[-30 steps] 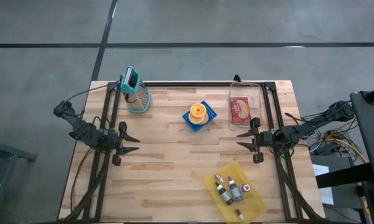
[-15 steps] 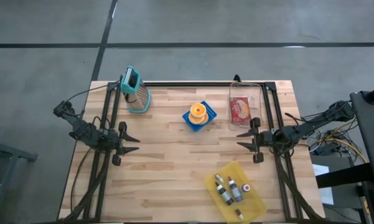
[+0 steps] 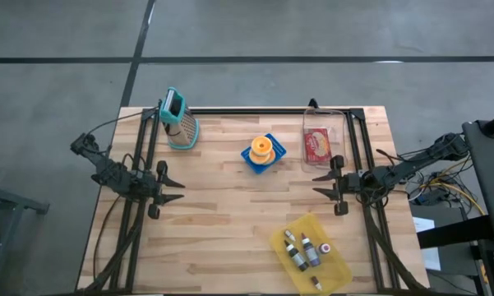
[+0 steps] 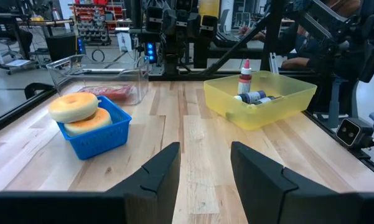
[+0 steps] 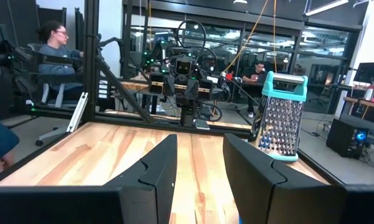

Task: Pick & Place Food Item
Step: Return to Home Position

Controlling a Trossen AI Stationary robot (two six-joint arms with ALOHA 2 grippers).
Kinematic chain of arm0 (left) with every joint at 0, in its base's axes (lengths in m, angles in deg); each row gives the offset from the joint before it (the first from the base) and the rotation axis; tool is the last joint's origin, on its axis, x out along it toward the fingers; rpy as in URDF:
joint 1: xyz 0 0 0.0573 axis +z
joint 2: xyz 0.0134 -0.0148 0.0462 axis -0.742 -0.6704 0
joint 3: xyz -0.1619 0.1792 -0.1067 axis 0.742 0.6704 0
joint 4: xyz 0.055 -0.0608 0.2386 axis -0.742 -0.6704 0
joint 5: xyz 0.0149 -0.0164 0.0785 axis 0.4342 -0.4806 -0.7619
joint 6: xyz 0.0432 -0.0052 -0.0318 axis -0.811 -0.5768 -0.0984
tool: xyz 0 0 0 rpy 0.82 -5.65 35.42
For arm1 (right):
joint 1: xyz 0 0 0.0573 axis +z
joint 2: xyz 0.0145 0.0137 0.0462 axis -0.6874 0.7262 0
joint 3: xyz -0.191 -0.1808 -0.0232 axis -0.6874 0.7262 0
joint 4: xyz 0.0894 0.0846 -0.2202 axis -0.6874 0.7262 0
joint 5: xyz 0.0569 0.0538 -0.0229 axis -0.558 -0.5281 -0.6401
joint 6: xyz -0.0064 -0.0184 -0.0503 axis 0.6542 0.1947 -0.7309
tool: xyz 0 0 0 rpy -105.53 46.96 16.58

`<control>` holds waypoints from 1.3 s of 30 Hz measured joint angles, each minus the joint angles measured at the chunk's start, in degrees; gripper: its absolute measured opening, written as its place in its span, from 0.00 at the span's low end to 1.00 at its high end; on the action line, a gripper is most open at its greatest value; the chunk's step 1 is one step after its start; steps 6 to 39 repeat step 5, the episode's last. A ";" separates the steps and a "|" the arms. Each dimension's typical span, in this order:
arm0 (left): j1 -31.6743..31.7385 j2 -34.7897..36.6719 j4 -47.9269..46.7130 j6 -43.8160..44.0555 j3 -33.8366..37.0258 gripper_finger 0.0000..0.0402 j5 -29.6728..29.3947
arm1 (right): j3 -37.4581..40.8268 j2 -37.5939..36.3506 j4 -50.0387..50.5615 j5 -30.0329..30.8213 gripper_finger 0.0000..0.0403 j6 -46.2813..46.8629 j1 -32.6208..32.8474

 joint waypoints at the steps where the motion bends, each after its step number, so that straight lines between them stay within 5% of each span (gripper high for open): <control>1: 0.02 0.00 0.00 0.00 0.00 0.37 0.00 | 0.00 0.00 0.01 0.00 0.31 0.07 0.00; 39: 0.00 0.00 0.00 0.00 0.00 0.37 0.02 | 0.00 0.00 0.01 0.00 0.31 0.03 0.01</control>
